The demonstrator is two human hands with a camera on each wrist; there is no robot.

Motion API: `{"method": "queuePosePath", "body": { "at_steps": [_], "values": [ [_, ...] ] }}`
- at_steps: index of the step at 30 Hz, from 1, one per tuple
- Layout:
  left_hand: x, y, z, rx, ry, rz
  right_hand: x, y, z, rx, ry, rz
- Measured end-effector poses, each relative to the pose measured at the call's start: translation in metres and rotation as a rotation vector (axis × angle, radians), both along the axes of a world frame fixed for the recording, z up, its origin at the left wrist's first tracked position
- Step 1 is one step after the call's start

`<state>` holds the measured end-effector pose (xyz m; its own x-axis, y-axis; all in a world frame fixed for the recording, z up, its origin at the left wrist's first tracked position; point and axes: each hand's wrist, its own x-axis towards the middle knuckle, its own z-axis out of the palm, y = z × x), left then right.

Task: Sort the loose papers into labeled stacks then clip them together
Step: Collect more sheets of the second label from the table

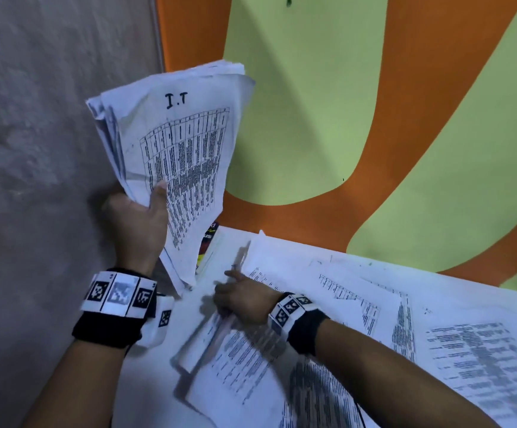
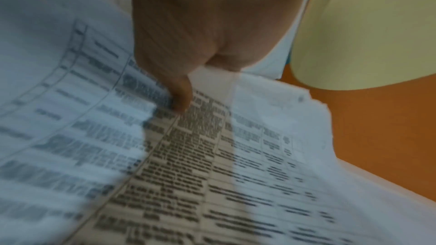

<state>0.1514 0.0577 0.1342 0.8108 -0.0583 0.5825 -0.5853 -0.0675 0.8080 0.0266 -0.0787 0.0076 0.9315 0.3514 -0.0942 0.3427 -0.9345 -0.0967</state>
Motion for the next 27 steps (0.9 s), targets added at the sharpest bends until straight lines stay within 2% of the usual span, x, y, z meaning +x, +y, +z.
{"method": "queuePosePath", "body": {
  "at_steps": [2, 6, 9, 11, 12, 14, 16, 19, 21, 23, 27],
  "values": [
    [0.006, 0.0, -0.005, -0.003, 0.064, -0.019, -0.015, -0.02, 0.02, 0.137, -0.18, -0.061],
    [0.0, -0.008, -0.008, -0.014, 0.168, -0.11, -0.053, -0.066, 0.102, 0.456, -0.388, -0.324],
    [-0.004, -0.013, -0.014, -0.029, 0.296, -0.194, -0.08, -0.097, 0.165, 0.748, -0.42, -0.537],
    [-0.015, -0.02, -0.009, 0.006, 0.393, -0.305, -0.097, -0.112, 0.187, 0.896, -0.411, -0.655],
    [-0.019, -0.025, -0.004, 0.031, 0.353, -0.407, -0.102, -0.117, 0.189, 0.953, -0.429, -0.687],
    [-0.022, -0.043, -0.004, -0.052, 0.341, -0.546, -0.109, -0.127, 0.183, 1.065, -0.481, -0.749],
    [-0.035, -0.058, 0.002, -0.012, 0.337, -0.518, -0.111, -0.135, 0.165, 1.105, -0.493, -0.85],
    [-0.055, -0.07, -0.001, 0.071, 0.328, -0.659, -0.117, -0.137, 0.139, 1.189, -0.492, -0.957],
    [-0.065, -0.075, -0.003, 0.036, 0.368, -0.811, -0.124, -0.142, 0.122, 1.23, -0.476, -1.006],
    [-0.069, -0.078, -0.011, 0.059, 0.413, -0.887, -0.133, -0.145, 0.11, 1.286, -0.458, -1.046],
    [-0.077, -0.082, -0.031, 0.245, 0.509, -0.859, -0.148, -0.132, 0.095, 1.531, -0.479, -1.073]
  ]
}}
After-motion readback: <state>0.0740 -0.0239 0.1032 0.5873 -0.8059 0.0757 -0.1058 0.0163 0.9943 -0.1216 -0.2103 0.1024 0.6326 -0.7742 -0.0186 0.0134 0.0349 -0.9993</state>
